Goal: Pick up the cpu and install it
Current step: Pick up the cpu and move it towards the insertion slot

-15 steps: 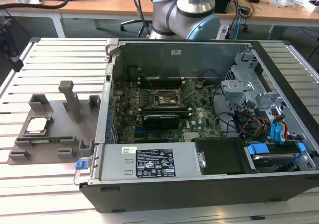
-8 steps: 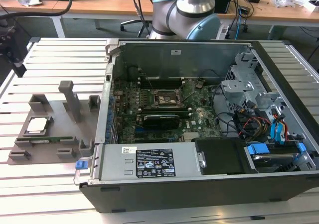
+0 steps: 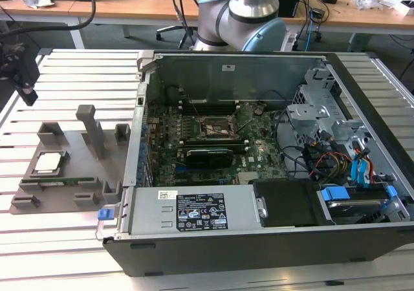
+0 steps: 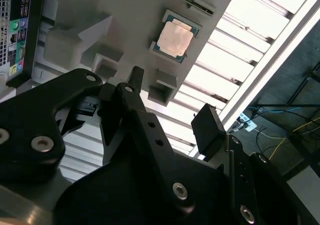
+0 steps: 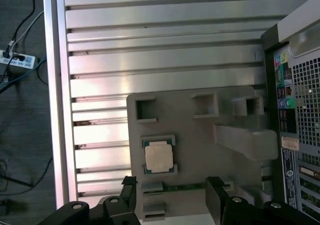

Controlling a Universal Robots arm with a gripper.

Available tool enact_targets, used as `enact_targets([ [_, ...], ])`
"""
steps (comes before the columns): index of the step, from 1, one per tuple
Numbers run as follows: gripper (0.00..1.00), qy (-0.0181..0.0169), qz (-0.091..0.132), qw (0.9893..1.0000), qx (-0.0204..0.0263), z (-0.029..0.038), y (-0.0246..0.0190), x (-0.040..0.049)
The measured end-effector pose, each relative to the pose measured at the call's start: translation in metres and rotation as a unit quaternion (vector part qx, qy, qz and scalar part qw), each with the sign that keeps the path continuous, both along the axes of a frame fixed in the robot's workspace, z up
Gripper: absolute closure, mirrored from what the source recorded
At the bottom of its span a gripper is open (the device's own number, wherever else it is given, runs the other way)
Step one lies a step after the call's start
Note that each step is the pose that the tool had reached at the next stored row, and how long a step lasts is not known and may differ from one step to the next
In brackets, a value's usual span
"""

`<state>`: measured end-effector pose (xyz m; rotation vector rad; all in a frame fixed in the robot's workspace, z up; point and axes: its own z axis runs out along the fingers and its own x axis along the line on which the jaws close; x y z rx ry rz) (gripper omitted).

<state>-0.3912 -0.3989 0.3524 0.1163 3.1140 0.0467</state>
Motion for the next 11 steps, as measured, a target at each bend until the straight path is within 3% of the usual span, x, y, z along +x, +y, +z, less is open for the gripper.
enact_targets([
  [11, 0.34, 0.0, 0.0, 1.0, 0.0, -0.0128, 0.0, 0.0],
])
